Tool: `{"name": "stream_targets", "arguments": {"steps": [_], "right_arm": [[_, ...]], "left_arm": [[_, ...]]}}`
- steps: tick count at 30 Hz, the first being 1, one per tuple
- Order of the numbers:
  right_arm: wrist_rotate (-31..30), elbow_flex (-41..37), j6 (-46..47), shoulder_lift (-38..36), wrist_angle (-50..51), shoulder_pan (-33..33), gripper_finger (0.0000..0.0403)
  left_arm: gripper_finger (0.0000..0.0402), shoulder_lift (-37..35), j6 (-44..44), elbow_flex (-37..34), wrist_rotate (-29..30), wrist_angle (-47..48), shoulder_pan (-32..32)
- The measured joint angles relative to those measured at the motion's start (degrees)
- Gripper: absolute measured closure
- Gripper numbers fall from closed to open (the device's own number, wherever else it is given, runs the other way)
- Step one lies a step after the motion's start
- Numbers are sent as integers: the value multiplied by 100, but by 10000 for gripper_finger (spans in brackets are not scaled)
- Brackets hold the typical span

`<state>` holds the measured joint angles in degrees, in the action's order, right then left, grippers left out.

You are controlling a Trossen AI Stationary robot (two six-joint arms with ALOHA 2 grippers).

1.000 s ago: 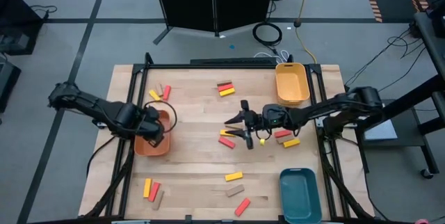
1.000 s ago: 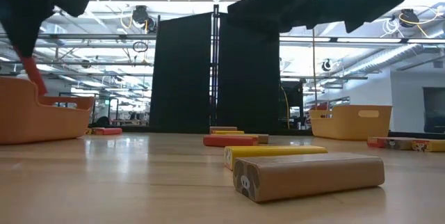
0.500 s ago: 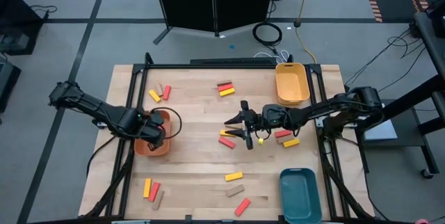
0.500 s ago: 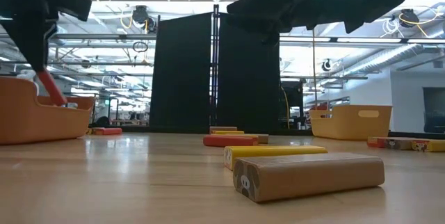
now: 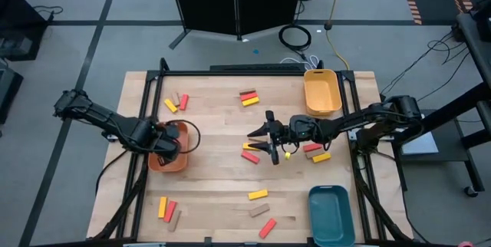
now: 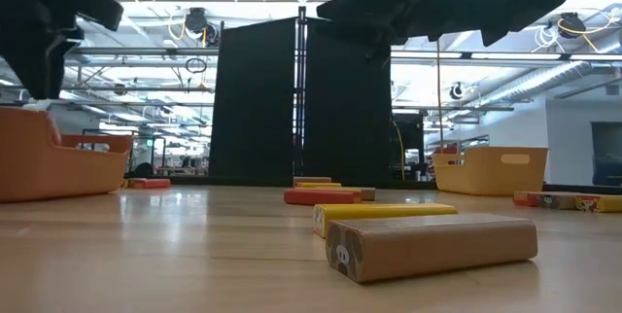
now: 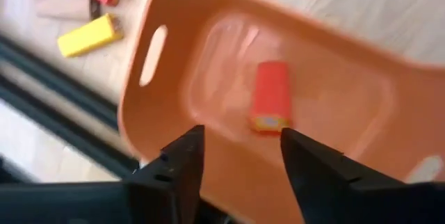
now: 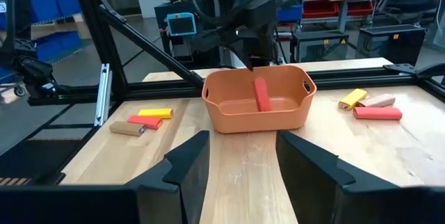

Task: Sort blocks
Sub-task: Put the orange block into the orange bin

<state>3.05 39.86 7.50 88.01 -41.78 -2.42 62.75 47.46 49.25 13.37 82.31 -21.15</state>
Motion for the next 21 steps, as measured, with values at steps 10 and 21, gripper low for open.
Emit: {"name": "stream_targets", "arguments": {"steps": [10,21], "right_arm": [[2,0,-89,-2,0,0,243],[28,0,-126,-38,474,-69,243]], "left_arm": [[158,-1,42,855,67,371,50],[158,104,-1531,963,365,-3103,-157]]}}
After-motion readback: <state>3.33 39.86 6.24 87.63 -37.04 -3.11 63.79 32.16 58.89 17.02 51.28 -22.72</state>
